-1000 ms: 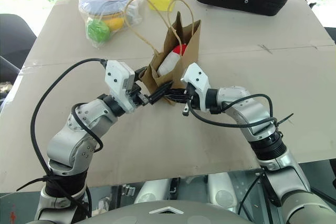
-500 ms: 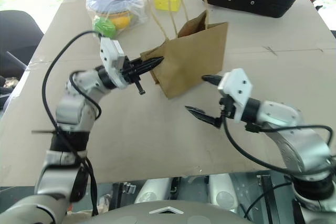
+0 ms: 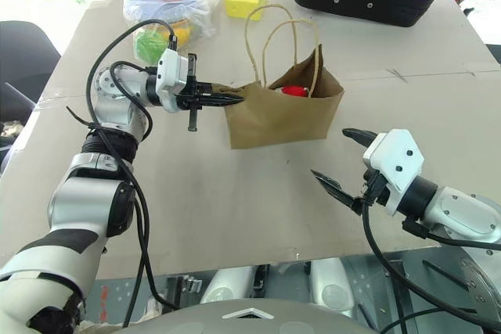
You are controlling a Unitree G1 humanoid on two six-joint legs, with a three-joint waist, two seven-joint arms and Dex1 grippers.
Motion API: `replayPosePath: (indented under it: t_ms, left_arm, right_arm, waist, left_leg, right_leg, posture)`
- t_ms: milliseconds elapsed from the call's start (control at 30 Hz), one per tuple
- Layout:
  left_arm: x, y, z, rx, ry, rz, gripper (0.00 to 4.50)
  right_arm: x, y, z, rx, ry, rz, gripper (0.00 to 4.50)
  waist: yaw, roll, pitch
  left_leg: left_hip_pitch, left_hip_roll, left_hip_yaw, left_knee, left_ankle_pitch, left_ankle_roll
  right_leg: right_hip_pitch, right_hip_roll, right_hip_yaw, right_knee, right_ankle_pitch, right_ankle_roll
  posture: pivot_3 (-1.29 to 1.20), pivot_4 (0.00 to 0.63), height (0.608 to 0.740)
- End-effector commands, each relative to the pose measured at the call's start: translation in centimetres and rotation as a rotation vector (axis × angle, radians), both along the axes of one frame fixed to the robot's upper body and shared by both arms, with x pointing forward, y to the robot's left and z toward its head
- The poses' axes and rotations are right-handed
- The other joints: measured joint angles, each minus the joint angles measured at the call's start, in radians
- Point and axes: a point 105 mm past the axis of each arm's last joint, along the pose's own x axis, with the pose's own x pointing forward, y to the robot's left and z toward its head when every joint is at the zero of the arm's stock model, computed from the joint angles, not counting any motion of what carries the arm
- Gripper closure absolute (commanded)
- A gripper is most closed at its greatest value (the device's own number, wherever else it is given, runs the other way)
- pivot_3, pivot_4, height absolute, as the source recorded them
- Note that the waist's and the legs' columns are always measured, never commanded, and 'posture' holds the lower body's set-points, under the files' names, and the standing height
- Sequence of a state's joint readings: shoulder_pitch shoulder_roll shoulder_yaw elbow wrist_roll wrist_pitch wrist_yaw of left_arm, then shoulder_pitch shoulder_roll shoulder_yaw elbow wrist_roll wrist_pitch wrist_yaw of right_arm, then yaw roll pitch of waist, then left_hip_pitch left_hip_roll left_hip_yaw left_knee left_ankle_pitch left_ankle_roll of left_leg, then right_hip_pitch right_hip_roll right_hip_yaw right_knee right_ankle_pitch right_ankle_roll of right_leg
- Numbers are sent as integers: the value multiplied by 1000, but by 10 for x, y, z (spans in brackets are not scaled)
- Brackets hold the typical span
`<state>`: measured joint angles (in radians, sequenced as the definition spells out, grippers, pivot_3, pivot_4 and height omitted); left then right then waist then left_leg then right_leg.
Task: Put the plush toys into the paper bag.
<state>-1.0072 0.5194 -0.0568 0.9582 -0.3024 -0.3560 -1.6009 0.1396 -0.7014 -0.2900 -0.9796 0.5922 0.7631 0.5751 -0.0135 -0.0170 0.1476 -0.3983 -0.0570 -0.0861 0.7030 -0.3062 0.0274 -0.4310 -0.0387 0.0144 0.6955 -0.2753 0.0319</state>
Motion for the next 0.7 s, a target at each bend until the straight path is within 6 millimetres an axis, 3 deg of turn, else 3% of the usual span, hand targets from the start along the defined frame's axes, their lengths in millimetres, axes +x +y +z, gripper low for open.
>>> replayPosePath:
  t_ms: [33, 133, 233, 267, 400, 500, 600, 700]
  left_arm:
    - [5, 13, 9, -61, 45, 71, 3217]
    - [7, 26, 9, -108, 91, 175, 1779]
    - [-3, 37, 7, -151, 145, 275, 330]
    - [-9, 45, 6, -172, 163, 330, 38]
    - [-36, 65, 3, -226, 231, 478, 38]
    - [-74, 83, -15, -208, 295, 582, 38]
    - [-109, 90, -39, -157, 385, 625, 38]
    - [-127, 87, -51, -159, 453, 628, 38]
  right_arm:
    - [-2, -8, 14, -27, -87, -32, 0]
    - [-2, -15, 16, -36, -90, -35, 0]
    - [-1, -25, 19, -46, -83, -22, 0]
    - [-2, -30, 19, -49, -72, -16, 0]
    - [-6, -48, 21, -64, -48, -22, 0]
    - [-10, -74, 21, -86, -31, -75, 0]
    - [-18, -102, 11, -112, 25, -126, 0]
    - [-24, -117, 3, -134, 64, -147, 0]
  waist:
    - [-1, 0, 0]
    - [-2, 0, 0]
    - [-7, 0, 0]
    - [-7, 0, 0]
    - [2, 0, 0]
    - [5, 2, -1]
    - [14, 2, -1]
    - [37, 2, 0]
  left_leg:
    - [0, 0, 0, 0, 0, 0]
    - [0, 0, 0, 0, 0, 0]
    - [1, 1, -1, 0, 0, 0]
    - [1, 1, -1, 0, 0, 0]
    - [1, 2, -2, 0, 0, 0]
    - [1, 2, -2, -1, 0, 0]
    - [5, 2, -1, -4, -1, 1]
    - [7, 2, -1, -4, -3, 3]
  right_leg:
    - [0, 0, 0, 0, 0, 0]
    - [0, 1, 0, 0, 0, 0]
    - [0, 1, 3, 0, 0, 0]
    - [0, 1, 4, 0, 0, 0]
    - [0, 1, 5, -1, 0, 0]
    - [0, 0, 5, -1, 0, 0]
    - [4, -1, 7, -4, 0, 0]
    - [7, -2, 4, -4, 0, 0]
  posture:
    - [0, 150, 740]
    - [0, 150, 740]
    - [0, 150, 740]
    - [0, 150, 740]
    - [0, 150, 740]
    - [0, 150, 740]
    - [0, 150, 740]
    - [0, 150, 740]
